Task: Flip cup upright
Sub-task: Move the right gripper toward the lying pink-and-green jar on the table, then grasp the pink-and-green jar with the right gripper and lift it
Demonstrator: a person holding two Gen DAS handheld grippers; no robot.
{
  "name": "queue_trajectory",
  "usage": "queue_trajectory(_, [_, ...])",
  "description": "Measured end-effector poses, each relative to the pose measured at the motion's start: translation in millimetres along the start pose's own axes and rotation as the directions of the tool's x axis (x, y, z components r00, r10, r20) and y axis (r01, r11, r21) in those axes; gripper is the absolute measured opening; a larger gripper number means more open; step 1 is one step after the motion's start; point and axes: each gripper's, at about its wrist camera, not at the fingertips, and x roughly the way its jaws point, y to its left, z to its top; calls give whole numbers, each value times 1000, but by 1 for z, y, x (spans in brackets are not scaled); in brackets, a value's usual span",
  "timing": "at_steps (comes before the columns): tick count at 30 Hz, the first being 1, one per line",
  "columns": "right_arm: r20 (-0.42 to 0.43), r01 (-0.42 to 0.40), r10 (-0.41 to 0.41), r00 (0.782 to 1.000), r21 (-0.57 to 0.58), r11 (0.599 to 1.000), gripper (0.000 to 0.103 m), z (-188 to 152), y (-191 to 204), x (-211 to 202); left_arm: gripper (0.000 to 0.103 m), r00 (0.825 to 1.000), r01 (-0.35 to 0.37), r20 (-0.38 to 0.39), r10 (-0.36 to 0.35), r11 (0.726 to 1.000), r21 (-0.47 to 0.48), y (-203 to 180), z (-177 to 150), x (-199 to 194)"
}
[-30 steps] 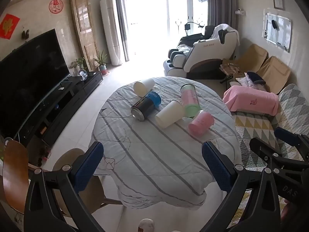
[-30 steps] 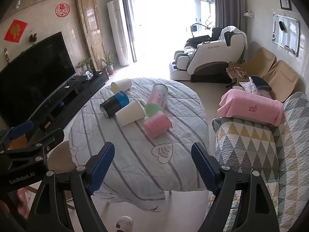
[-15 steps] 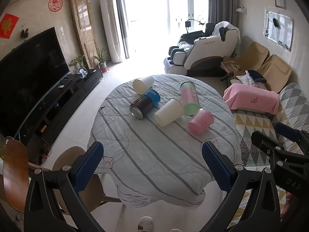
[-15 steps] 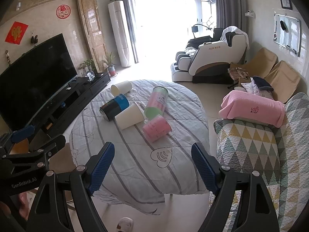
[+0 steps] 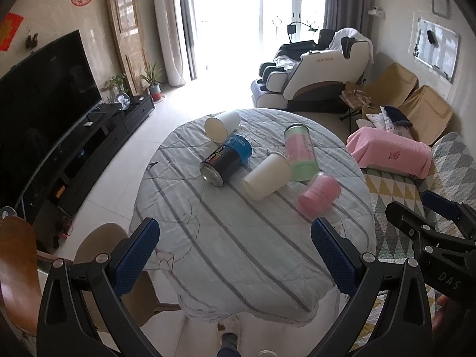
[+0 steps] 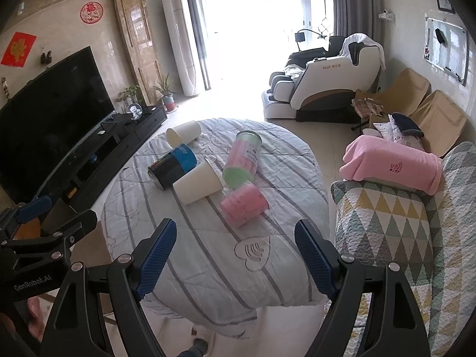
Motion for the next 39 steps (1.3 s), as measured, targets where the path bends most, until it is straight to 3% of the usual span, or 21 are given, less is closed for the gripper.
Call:
queue_trajectory(9, [-41, 58, -56, 998, 62, 996, 83, 48, 12, 57, 103, 995, 83, -63, -80, 996, 45, 22, 61, 66])
queue_trajectory(17, [-90, 117, -104, 990, 153, 981, 83, 85, 8, 97, 103, 981, 156, -133, -139, 979, 130, 16, 105, 112])
queue_trajectory(23, [-198, 133, -95, 976, 185, 974, 83, 107, -6, 136, 103, 967, 196, -195, -163, 967, 163, 1, 125, 147])
queue_trajectory(30, [-309, 96, -23, 951, 225, 969, 83, 132, -27, 191, 103, 958, 186, -251, -140, 968, 171, -17, 148, 192])
queue_trajectory(34, [-398, 75, 20, 917, 222, 972, 83, 146, -40, 242, 103, 952, 148, -288, -100, 977, 150, -25, 158, 222])
queue_trajectory(39, [-532, 55, 79, 843, 232, 971, 83, 151, -56, 303, 103, 936, 111, -346, -69, 989, 101, -27, 162, 251])
